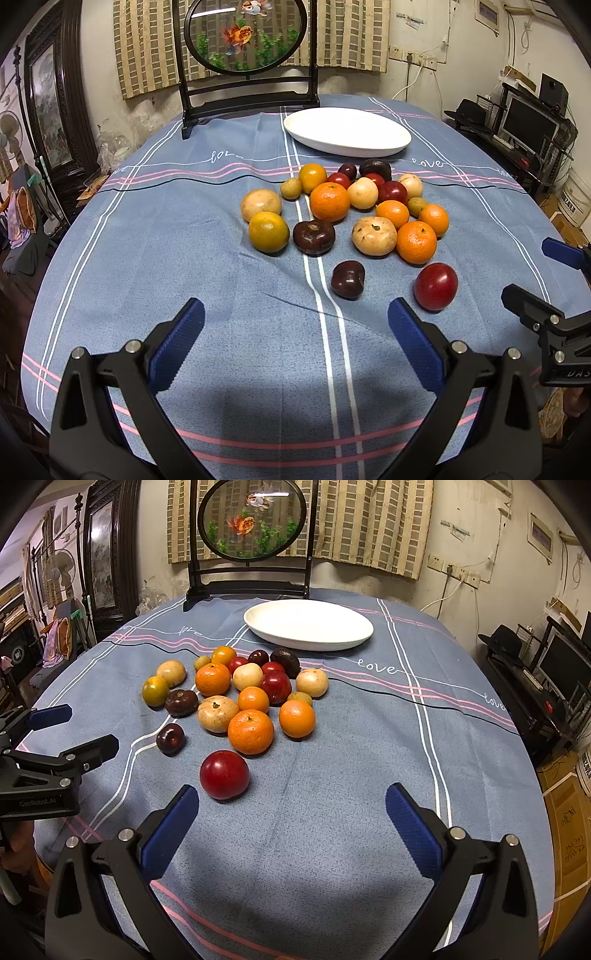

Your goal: Organize fruits

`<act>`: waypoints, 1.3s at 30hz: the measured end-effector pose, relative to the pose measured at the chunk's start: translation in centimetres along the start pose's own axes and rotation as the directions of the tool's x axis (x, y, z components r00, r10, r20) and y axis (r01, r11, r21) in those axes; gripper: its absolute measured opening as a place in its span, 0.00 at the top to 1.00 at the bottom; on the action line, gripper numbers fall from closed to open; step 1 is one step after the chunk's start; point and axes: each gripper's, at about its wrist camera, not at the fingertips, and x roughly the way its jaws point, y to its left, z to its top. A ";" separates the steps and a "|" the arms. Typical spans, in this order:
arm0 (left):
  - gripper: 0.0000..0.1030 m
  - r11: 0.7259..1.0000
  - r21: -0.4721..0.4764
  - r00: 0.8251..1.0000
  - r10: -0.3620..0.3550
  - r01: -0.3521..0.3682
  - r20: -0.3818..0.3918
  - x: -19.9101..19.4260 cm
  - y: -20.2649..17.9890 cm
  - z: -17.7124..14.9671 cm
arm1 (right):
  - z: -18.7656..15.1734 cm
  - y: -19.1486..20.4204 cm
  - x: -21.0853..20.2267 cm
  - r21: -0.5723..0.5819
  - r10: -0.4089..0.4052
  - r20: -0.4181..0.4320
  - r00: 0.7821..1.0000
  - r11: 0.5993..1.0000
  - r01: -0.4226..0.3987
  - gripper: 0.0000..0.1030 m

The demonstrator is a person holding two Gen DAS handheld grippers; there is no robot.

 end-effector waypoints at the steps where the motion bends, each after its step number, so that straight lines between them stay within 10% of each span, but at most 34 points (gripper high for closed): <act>1: 0.02 1.000 -0.001 1.000 0.000 0.000 0.000 0.0 0.0 0.0 | 0.0 0.0 0.0 -0.001 -0.001 -0.001 1.000 1.000 0.001 0.01; 39: 0.02 1.000 -0.018 0.999 -0.025 0.025 -0.019 1.6 1.9 0.0 | 0.5 1.3 3.0 -0.027 0.035 -0.068 0.997 0.999 -0.037 0.01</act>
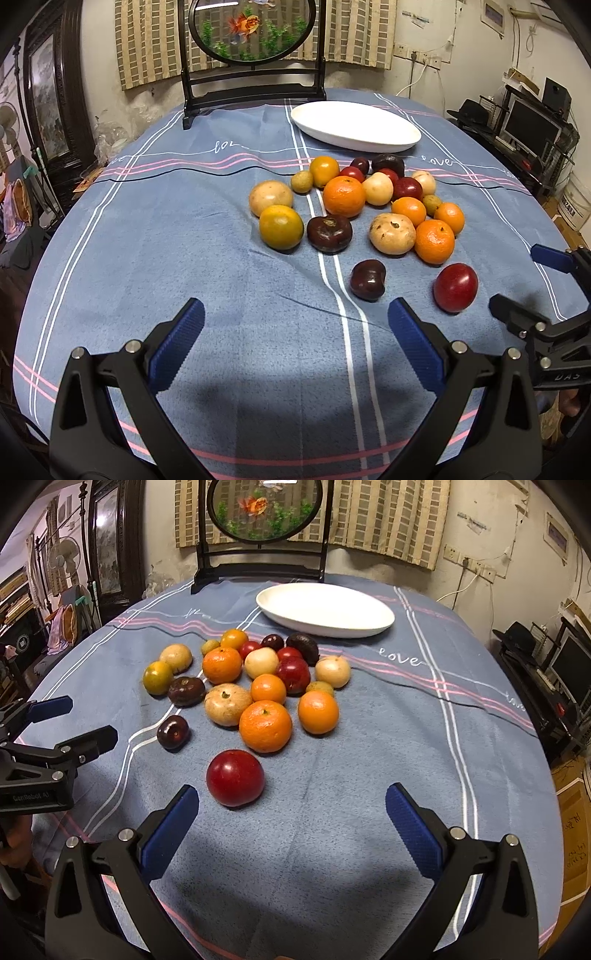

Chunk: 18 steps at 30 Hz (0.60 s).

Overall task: Organize fruits
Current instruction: 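Grasp the red apple with the right tool while the left tool grasps the dark plum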

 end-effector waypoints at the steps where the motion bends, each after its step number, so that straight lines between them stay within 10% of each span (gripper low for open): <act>1: 0.02 1.000 0.003 1.000 -0.003 0.003 0.002 0.0 0.1 -0.1 | 0.0 0.1 0.2 -0.003 0.004 -0.004 1.000 1.000 -0.004 0.01; 18: 0.02 0.999 -0.021 0.999 -0.031 0.031 -0.016 0.2 1.4 -0.9 | 0.5 1.4 4.5 0.005 0.111 -0.091 0.990 0.994 -0.111 0.34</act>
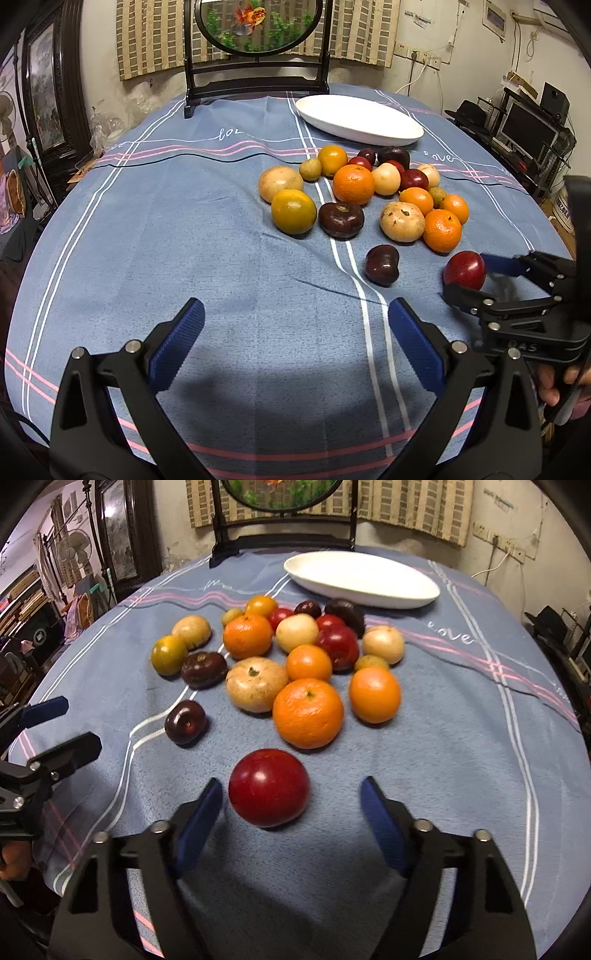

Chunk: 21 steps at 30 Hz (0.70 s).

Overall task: Organize fruits
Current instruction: 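Grasp the red apple with the right tool while the left tool grasps the dark plum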

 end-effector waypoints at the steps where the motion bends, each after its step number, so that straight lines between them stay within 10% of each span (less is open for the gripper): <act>1: 0.02 1.000 0.002 1.000 -0.006 0.006 0.001 0.0 -0.1 0.0 | -0.1 0.0 0.2 0.000 -0.001 -0.009 1.000 1.000 0.001 0.38; 5: 0.05 0.998 0.035 0.999 -0.046 0.045 0.015 0.0 -1.2 0.4 | -0.5 -0.1 -0.5 0.015 0.054 0.012 0.998 0.998 -0.054 0.59; 14: 0.51 0.977 0.113 0.983 -0.179 0.181 -0.025 2.6 -4.6 1.9 | -2.1 -3.2 -3.0 0.114 0.049 0.051 0.998 0.992 -0.054 0.59; 21: 0.55 0.981 0.113 0.986 -0.146 0.155 -0.086 5.2 -5.3 2.2 | -3.1 -4.7 -4.1 0.146 0.055 0.080 0.995 0.987 -0.066 0.59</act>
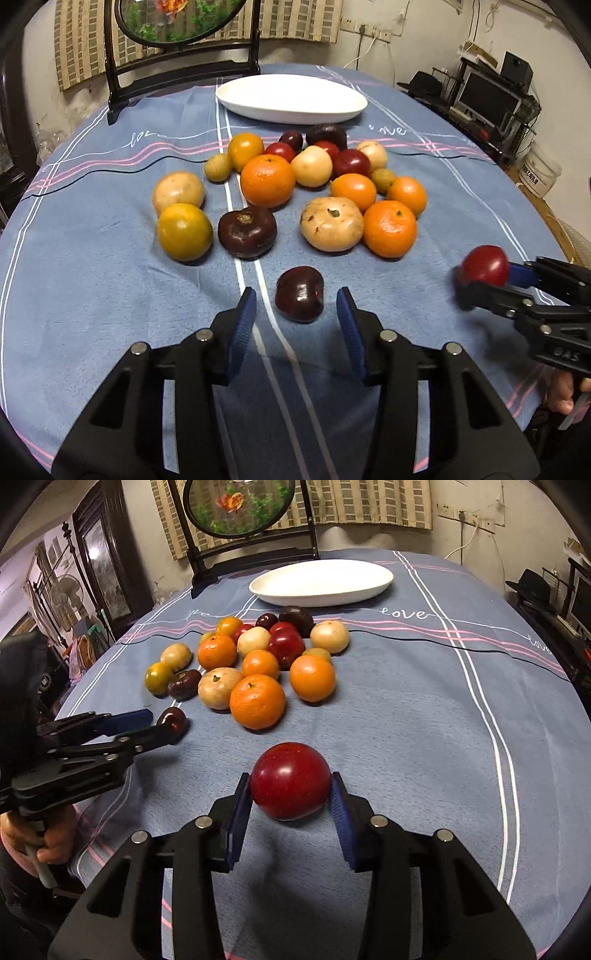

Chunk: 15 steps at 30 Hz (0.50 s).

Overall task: Organize fruits
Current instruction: 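Grasp the red apple with the right tool while the left tool grasps the dark plum, then carry the apple and plum to the white plate and open both tools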

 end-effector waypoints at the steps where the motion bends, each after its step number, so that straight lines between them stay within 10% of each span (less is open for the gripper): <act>1: 0.56 1.000 0.000 1.000 0.002 -0.002 -0.006 0.2 0.0 0.1 | -0.1 -0.2 0.0 0.003 0.004 0.001 1.000 1.000 -0.004 0.59; 15: 0.72 0.998 -0.038 0.998 -0.055 0.054 -0.037 0.4 0.6 0.7 | 0.9 -1.1 -0.1 0.015 0.030 0.010 1.000 0.999 -0.030 0.59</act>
